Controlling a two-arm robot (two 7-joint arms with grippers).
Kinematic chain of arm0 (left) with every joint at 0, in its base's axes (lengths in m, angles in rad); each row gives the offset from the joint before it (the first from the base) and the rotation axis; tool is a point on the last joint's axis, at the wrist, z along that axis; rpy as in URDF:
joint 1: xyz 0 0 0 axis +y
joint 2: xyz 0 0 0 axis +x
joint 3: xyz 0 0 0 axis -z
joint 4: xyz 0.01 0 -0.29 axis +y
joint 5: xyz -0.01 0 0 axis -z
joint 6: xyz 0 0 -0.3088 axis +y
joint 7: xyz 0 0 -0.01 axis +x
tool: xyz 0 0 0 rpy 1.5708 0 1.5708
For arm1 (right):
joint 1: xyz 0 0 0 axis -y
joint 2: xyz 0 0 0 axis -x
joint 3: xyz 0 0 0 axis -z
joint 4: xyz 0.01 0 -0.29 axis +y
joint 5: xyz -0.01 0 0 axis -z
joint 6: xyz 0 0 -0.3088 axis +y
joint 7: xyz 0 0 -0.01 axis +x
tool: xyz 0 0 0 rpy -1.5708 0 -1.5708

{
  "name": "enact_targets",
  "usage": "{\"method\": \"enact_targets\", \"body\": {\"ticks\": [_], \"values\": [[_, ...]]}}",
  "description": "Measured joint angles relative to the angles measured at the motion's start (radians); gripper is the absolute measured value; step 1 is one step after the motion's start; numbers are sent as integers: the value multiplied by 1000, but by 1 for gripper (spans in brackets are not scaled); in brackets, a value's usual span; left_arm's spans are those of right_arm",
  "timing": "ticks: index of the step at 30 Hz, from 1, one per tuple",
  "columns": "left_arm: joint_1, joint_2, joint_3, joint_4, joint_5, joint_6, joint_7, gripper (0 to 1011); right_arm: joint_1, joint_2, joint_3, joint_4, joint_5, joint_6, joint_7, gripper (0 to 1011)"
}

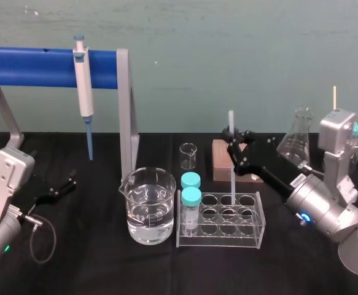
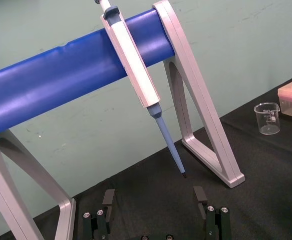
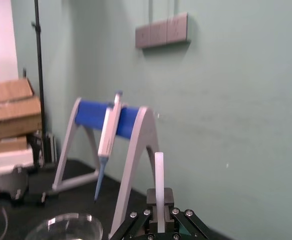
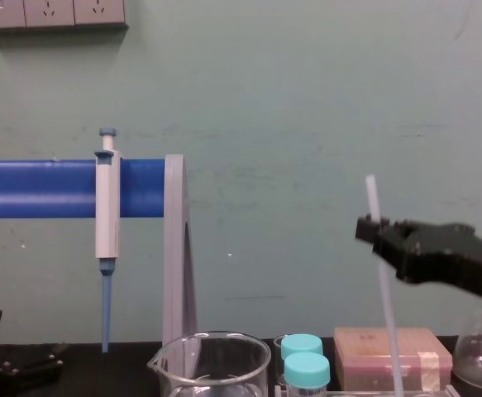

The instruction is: Pick up the stirring rod with one hand, then place it down.

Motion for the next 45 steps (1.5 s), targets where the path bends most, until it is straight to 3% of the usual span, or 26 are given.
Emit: {"method": "enact_targets", "body": {"ticks": [8,16,45], "values": [[0,0,0,0,0,0,0,1000,-15,-10,68,-76,39,-40,-1,72],[0,0,0,0,0,0,0,1000,-8,2,117,-132,33,-35,-27,72],[0,0,0,0,0,0,0,1000,3,-16,137,-110,-19,-8,-52,72]]}}
